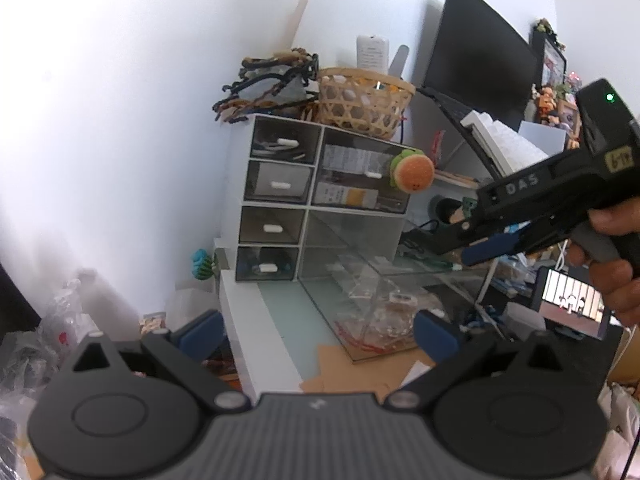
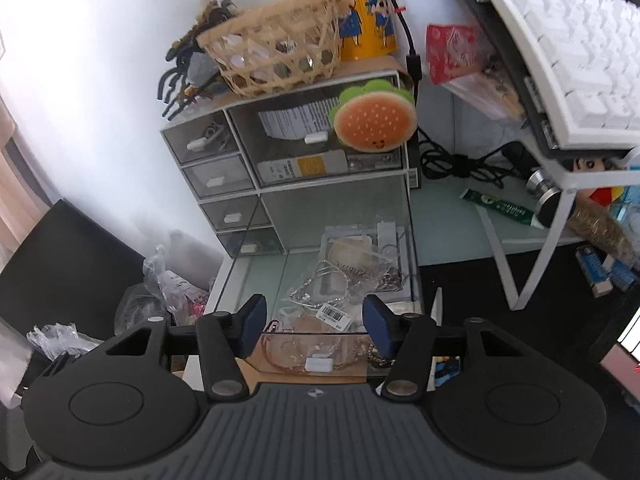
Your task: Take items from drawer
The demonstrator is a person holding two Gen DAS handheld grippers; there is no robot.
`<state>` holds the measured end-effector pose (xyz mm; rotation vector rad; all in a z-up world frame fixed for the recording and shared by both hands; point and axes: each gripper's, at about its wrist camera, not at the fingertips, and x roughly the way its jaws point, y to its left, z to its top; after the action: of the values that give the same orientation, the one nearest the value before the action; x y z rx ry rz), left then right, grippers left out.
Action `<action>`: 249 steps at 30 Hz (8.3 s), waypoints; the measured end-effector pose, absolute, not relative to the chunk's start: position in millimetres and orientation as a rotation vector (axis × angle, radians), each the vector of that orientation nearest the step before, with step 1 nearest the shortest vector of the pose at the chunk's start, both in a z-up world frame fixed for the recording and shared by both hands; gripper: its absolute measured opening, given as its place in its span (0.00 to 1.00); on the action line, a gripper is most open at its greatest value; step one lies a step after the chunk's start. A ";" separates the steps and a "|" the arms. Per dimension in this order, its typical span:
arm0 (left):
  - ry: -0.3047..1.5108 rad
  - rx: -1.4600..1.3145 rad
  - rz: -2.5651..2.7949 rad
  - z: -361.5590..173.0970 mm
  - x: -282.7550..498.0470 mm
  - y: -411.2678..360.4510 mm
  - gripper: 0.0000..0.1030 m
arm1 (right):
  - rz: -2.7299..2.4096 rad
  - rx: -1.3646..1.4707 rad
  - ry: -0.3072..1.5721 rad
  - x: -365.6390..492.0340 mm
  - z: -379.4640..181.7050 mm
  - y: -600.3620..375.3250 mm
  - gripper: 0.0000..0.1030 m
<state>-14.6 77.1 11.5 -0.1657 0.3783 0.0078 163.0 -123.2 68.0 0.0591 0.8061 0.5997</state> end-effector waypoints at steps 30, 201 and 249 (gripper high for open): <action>0.397 -0.165 0.018 4.3 -9.6 79.7 1.00 | 0.437 -0.009 0.816 200.4 40.3 -82.8 0.56; 0.408 -0.086 -0.050 1.9 -8.8 59.3 1.00 | 0.504 -0.054 0.962 191.9 119.8 -107.3 0.04; 0.419 -0.065 -0.134 7.1 -12.0 40.3 1.00 | 0.643 -0.147 1.054 137.3 92.5 -132.2 0.04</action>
<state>-12.0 40.3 7.1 -0.0654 0.4191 -0.1343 137.3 -132.2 92.5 -0.1472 1.0544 0.6427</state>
